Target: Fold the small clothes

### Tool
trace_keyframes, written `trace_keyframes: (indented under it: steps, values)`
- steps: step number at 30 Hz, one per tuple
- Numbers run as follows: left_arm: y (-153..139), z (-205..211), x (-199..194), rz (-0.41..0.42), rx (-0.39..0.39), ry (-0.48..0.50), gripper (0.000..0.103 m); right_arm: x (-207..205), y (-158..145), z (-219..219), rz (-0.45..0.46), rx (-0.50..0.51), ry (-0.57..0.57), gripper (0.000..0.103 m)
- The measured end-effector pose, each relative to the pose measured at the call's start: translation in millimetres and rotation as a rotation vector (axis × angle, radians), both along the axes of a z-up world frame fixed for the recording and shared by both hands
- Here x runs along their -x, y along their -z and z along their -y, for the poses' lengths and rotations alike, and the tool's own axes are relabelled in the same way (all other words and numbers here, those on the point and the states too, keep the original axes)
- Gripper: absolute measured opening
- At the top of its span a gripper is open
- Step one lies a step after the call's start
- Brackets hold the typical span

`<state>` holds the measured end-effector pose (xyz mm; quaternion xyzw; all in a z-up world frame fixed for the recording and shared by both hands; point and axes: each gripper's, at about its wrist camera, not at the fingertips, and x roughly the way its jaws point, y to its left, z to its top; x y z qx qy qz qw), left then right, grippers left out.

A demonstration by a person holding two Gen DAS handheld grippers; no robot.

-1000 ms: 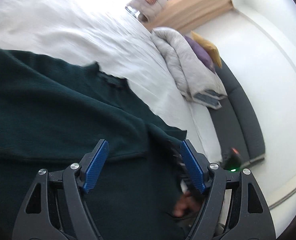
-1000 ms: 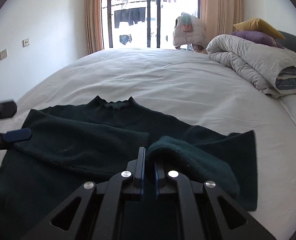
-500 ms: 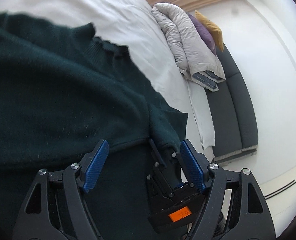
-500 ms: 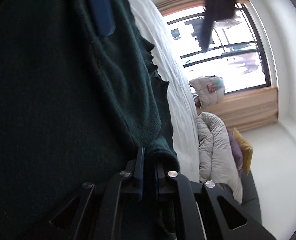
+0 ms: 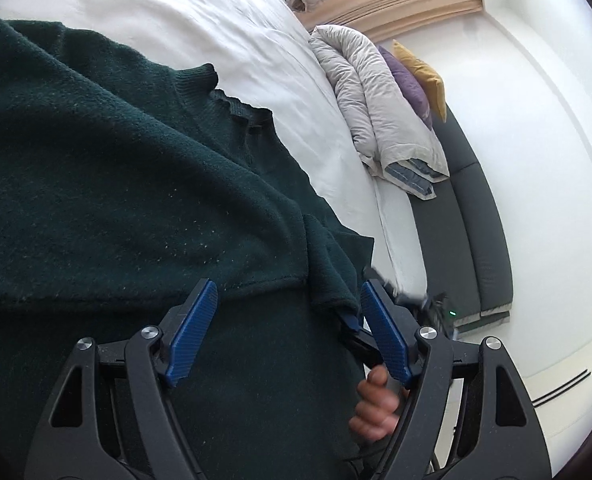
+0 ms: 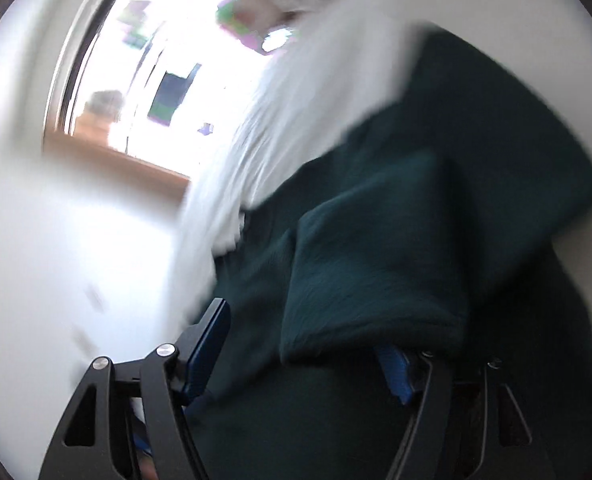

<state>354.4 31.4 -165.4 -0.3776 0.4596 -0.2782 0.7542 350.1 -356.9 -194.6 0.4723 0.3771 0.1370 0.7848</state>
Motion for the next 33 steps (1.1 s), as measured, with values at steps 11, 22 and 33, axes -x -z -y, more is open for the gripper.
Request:
trace_keyframes:
  steps: [11,22,33]
  values:
    - [-4.8,-29.0,-5.8,0.017,0.021,-0.051,0.074,-5.5,-67.1,-153.4,0.328,0.933,-0.255,0.014]
    - [0.5,-24.6,-31.8,-0.028,0.025,0.007,0.083,31.1,-31.1,-235.4,0.51,1.496,-0.415,0.011]
    - [8.8,19.0,-58.1,-0.093,-0.021,0.118,0.029,48.4,-32.3,-229.8,0.542,1.49,-0.427,0.011]
